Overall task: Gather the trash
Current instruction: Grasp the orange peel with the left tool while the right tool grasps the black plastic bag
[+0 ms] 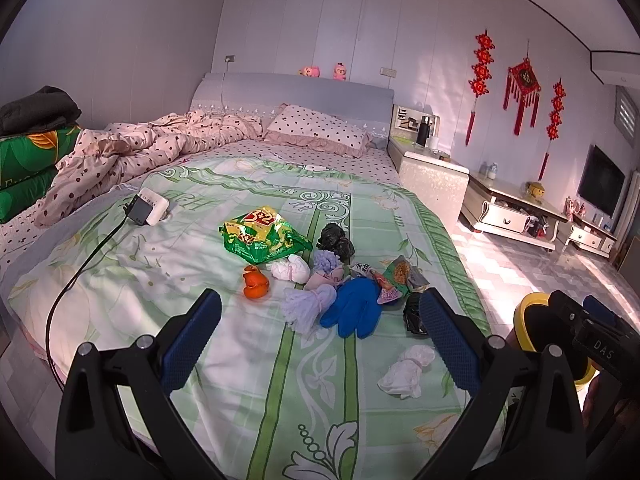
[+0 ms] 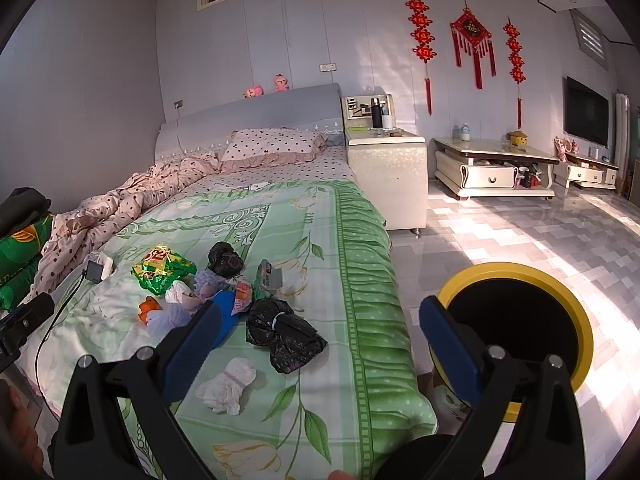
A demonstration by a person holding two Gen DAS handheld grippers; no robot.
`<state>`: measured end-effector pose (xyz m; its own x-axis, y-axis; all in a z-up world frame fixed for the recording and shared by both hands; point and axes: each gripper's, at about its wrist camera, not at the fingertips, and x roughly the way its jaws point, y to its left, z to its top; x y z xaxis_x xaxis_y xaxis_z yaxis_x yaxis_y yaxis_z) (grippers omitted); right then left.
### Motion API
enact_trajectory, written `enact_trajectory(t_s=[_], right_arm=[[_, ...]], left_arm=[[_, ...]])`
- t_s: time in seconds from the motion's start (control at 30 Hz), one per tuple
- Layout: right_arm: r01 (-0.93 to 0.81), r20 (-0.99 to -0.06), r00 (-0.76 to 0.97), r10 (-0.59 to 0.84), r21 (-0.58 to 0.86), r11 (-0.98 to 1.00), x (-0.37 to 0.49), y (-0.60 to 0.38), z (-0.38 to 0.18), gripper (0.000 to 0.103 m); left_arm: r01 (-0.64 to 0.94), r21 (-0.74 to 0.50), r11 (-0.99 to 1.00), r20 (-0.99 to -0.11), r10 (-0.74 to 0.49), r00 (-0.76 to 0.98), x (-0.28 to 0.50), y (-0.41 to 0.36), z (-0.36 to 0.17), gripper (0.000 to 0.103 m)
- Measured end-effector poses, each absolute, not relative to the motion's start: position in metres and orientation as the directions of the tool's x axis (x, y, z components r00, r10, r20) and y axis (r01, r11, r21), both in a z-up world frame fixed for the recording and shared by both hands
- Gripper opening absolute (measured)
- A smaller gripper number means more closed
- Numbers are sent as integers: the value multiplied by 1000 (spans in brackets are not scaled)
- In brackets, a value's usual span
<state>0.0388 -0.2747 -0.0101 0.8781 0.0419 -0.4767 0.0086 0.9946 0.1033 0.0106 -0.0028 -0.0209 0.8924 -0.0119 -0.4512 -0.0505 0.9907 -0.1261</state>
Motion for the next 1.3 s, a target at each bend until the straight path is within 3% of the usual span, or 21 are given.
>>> enact_trajectory(t_s=[0.27,0.73,1.3], right_arm=[[-54,-527,845,86,77,996,79,-276,-20,95],[-198,-716,680,158,28,980,176,-248,-77,95],[-212,-792,597,125,-6,977,229,-226,-123,95]], left_arm=[[-53,-135,989,-504,-23,863,40,18,-40,95],[-164,-116,980,-716,32,697,170,88,-108,95],[-201,-81,976,-779,64,624,263,116,-161,95]])
